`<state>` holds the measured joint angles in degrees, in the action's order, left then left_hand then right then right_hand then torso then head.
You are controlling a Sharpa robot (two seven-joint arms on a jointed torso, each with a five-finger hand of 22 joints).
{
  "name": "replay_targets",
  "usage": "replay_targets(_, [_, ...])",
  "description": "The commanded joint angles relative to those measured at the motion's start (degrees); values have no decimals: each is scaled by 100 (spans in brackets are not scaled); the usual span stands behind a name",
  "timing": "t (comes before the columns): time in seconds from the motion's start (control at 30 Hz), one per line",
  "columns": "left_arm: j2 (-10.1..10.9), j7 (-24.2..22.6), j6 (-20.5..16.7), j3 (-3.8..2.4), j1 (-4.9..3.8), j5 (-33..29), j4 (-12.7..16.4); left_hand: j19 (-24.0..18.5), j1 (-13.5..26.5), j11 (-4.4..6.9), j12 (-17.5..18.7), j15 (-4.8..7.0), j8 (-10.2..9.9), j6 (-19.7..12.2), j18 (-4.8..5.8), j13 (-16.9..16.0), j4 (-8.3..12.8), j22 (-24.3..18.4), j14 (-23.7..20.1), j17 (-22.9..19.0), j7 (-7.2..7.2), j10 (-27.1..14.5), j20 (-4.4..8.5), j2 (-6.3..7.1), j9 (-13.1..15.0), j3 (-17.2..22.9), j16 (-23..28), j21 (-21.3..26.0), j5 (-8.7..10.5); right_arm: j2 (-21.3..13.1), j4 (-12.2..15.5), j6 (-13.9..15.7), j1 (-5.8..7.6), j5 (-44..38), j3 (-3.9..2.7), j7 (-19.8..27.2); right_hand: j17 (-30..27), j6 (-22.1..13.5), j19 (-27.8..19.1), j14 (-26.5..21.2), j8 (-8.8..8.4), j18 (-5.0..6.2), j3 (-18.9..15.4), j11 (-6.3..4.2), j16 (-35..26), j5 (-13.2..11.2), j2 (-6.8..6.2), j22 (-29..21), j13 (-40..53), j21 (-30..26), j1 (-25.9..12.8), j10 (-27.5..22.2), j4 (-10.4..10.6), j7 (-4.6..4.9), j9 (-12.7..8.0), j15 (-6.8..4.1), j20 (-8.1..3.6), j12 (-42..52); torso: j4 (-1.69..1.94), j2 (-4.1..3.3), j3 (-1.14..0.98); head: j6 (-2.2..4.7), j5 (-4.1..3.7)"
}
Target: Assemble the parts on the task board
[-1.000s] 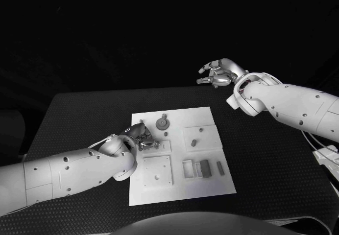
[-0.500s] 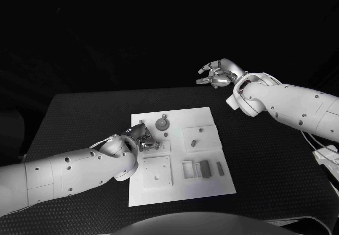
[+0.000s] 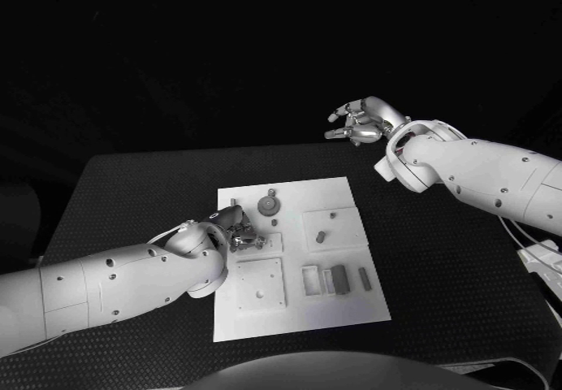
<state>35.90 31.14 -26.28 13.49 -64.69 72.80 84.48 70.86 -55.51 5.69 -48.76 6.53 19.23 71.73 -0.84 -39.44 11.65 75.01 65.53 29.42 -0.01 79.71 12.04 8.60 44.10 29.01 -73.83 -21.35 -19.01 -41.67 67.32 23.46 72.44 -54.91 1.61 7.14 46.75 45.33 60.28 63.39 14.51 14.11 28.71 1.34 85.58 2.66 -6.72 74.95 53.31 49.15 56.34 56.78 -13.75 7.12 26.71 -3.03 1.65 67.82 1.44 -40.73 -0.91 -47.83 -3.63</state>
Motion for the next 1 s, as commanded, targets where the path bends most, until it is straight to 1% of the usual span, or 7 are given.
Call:
replay_targets(0.03, [-22, -55, 292, 27, 35, -91, 20, -48, -74, 23, 28, -16, -47, -10, -26, 11, 192, 118, -38, -8, 6, -36, -14, 30, -15, 270, 13, 6, 31, -1, 9, -72, -3, 7, -2, 21, -5, 285, -36, -38, -23, 89, 5, 181, -15, 23, -1, 99, -8, -32, -66, -448, 31, 246, -9, -1, -18, 39, 3, -1, 2, 1, -1])
replay_targets(0.2, [-20, -72, 270, 27, 35, -98, 18, -56, 5, 14, 25, -10, -65, -40, -24, 14, 43, 118, -51, -14, 17, -51, -11, 136, -37, 268, 9, 10, 59, 0, 7, -68, -3, 7, -2, 21, -5, 284, -37, -39, -23, 89, 4, 181, -15, 23, -5, 100, -9, -32, -72, -449, 36, 246, -10, -1, -18, 40, 3, -1, 5, 6, 0])
replay_targets(0.23, [-20, -77, 265, 27, 35, -102, 18, -57, 17, 14, 24, -8, -66, -42, -25, 14, 8, 118, -55, -15, 18, -54, -9, 158, -41, 267, 9, 10, 103, 0, 8, -68, -3, 7, -2, 21, -6, 284, -37, -39, -24, 89, 3, 181, -16, 23, -6, 99, -9, -33, -75, -449, 38, 246, -10, -1, -18, 40, 3, -1, 5, 6, 0])
replay_targets(0.27, [-19, -81, 267, 27, 35, -108, 18, -60, 10, 14, 22, -4, -66, -47, -27, 15, -33, 118, -59, -17, 19, -60, -5, 174, -45, 276, 5, 11, 263, -1, 9, -68, -3, 7, -2, 20, -6, 283, -38, -39, -24, 89, 3, 181, -16, 23, -7, 99, -9, -33, -76, -449, 39, 246, -11, -1, -18, 40, 1, -2, 5, 2, 2])
replay_targets(0.33, [-15, -82, 259, 27, 35, -125, 20, -66, 19, 11, 21, -2, -69, -55, -24, 17, -86, 117, -66, -20, 23, -68, -5, 207, -51, 280, 5, 14, 351, 0, 8, -68, -3, 7, -2, 20, -6, 283, -38, -39, -24, 89, 3, 181, -16, 23, -7, 99, -10, -33, -78, -450, 41, 246, -11, -1, -18, 40, 1, -2, 3, 2, 2])
replay_targets(0.57, [-5, -106, 234, 26, 35, -169, 12, -85, 161, -4, 18, 2, -87, -94, -17, 23, -325, 116, -92, -30, 40, -96, -1, 354, -73, 261, 3, 27, 400, -2, 6, -62, -4, 8, -2, 20, -7, 277, -40, -42, -27, 89, 1, 182, -17, 23, -15, 99, -13, -35, -91, -452, 52, 248, -13, 0, -18, 41, 2, -3, 6, 9, 1])
replay_targets(1.0, [13, -145, 219, 25, 35, -256, 17, -99, 315, -7, 8, 6, -91, -111, -15, 26, -539, 118, -110, -34, 44, -114, 4, 470, -87, 237, -8, 34, 429, -1, 5, -61, -8, 8, -2, 21, -9, 270, -44, -45, -30, 89, 0, 184, -21, 23, -24, 99, -17, -39, -108, -454, 66, 249, -16, 2, -18, 41, 0, 0, 3, 7, 0])
